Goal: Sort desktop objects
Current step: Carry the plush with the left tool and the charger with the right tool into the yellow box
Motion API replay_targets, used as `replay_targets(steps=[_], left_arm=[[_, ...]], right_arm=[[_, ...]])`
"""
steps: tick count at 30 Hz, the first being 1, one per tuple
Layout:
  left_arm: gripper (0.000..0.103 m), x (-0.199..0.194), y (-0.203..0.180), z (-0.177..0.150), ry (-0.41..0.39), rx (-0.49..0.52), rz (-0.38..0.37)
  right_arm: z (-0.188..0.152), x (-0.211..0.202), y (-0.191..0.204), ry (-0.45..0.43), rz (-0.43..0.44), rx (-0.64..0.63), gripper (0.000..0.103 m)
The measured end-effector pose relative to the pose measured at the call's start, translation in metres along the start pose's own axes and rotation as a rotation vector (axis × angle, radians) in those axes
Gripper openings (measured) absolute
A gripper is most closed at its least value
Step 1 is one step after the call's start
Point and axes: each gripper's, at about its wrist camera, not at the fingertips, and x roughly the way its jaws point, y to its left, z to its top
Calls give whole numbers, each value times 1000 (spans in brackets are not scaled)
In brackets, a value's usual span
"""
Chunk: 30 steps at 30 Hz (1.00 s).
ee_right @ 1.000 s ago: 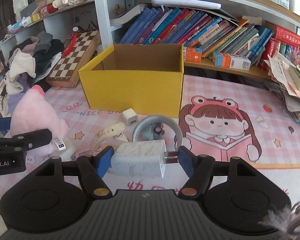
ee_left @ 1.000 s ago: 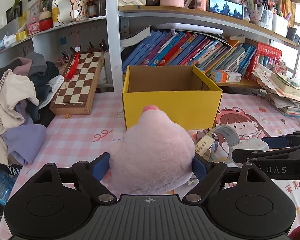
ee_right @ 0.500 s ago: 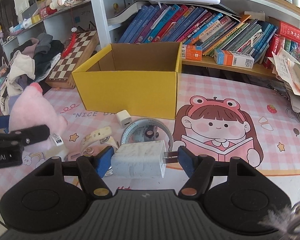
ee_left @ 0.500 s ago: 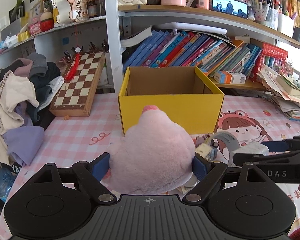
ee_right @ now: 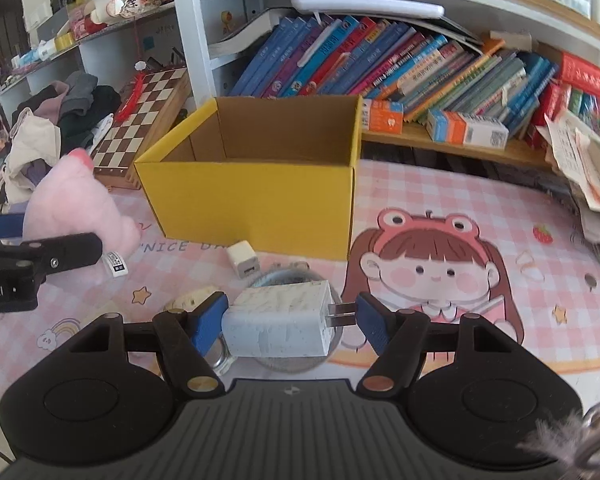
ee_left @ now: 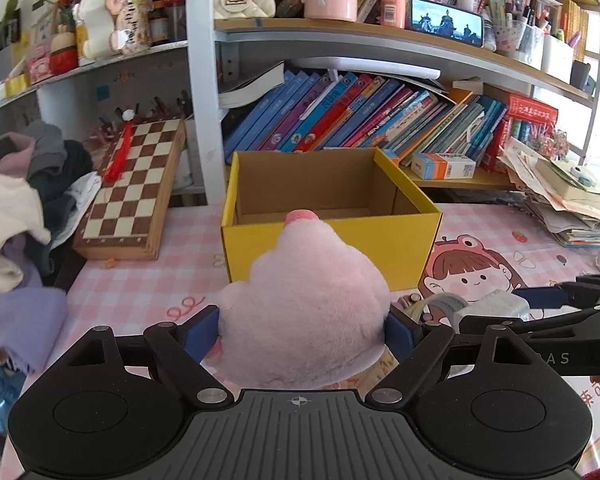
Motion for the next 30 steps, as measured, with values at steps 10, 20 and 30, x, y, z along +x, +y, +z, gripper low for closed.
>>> replay_targets(steps=[10,20,30], left_arm=[[86,22,14,35,-11,15,-60],[86,56,20,71,14,104,-75],[86,100,20,95,80,209,-76]], right_arm=[[39,16,-3,-24,-16,-47,69],[90,39,-7,-27,-8,-119,69],[126,82,-1,21,3,-265,69]])
